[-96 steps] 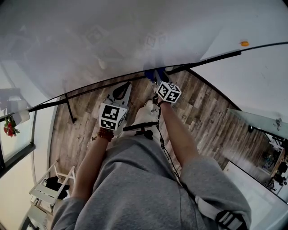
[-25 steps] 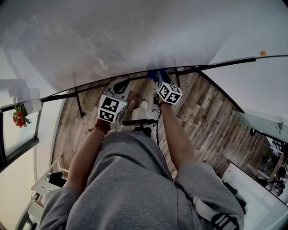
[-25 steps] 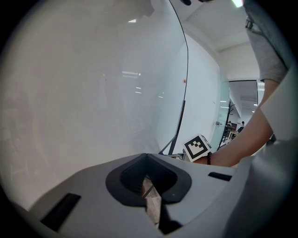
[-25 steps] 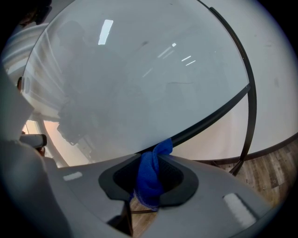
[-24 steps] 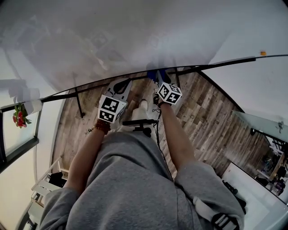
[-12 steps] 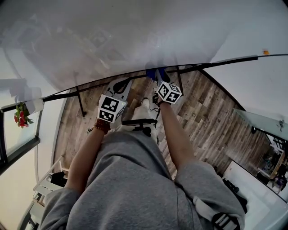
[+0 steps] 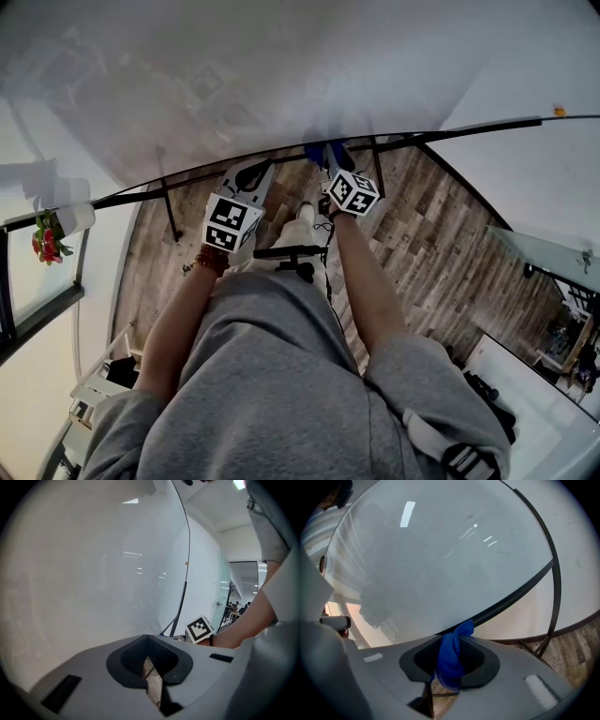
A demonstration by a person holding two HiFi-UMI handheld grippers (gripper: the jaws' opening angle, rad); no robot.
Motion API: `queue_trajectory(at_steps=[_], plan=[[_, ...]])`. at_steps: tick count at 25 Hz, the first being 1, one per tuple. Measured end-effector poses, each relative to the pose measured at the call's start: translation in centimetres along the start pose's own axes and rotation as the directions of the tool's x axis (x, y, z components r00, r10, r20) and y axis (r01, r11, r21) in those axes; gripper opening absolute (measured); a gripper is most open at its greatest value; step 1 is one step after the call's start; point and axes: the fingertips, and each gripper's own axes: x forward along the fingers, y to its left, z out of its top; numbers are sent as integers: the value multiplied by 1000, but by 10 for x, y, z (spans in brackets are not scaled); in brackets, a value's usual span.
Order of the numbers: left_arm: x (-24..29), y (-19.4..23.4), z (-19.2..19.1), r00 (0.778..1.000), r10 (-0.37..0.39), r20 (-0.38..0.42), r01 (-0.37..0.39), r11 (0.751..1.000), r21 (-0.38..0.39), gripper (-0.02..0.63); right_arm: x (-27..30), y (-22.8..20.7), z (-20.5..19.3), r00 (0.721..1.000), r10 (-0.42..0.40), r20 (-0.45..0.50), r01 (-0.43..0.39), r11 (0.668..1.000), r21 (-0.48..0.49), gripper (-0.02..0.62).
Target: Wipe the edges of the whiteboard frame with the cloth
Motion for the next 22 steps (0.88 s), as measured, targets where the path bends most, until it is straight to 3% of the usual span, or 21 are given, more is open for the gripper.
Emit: queue_trajectory(at_steps=[22], plan=[[-27,24,-7,1000,-9,5,9,998,-61,8,6,39,-21,1000,29,-4,-29,1000,11,110]])
